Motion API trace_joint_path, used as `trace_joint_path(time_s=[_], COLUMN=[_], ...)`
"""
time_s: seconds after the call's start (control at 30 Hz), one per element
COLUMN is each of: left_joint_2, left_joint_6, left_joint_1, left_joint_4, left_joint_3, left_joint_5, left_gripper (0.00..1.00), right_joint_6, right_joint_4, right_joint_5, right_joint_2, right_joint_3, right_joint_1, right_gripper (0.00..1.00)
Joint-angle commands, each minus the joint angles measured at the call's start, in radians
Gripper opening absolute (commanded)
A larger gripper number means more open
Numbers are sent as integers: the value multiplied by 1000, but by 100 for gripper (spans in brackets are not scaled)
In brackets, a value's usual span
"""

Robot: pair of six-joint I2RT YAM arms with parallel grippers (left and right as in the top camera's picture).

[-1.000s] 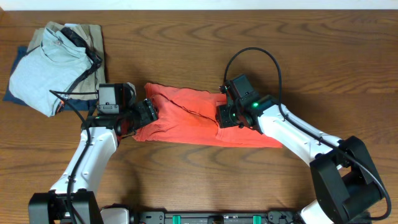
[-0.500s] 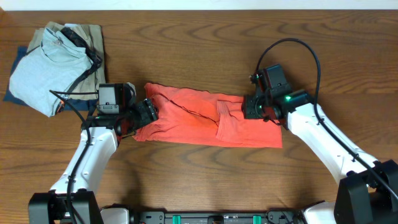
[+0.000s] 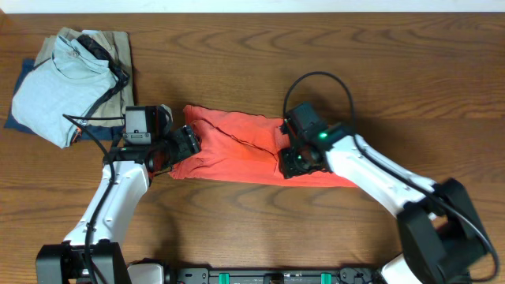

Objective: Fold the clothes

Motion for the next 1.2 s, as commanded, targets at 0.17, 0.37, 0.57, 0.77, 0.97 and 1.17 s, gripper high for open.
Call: trace_joint_path(time_s=[0.17, 0.37, 0.57, 0.77, 0.97, 1.17], left_joint_2=[8, 8, 8, 8, 8, 8], left_joint_6=[10, 10, 9, 9, 9, 10], left_joint_1=[3, 3, 3, 3, 3, 3], left_joint_4=[-6, -6, -6, -6, -6, -9], left_joint_3=[-4, -4, -4, -4, -4, -4], left_joint_5=[-5, -5, -5, -5, -5, -5], left_gripper=[77, 77, 77, 77, 77, 77], right_joint_6=[83, 82, 80, 6, -40, -79], right_joint_4=[72, 56, 11, 16, -3, -8], right_joint_5=[14, 14, 12, -87, -200, -163], right_joint_2=[129, 116, 34, -72, -63, -48], right_joint_3=[-4, -3, -2, -2, -3, -4], right_joint_1=[62, 60, 17, 3, 13, 63], right_gripper=[34, 24, 21, 16, 28, 40])
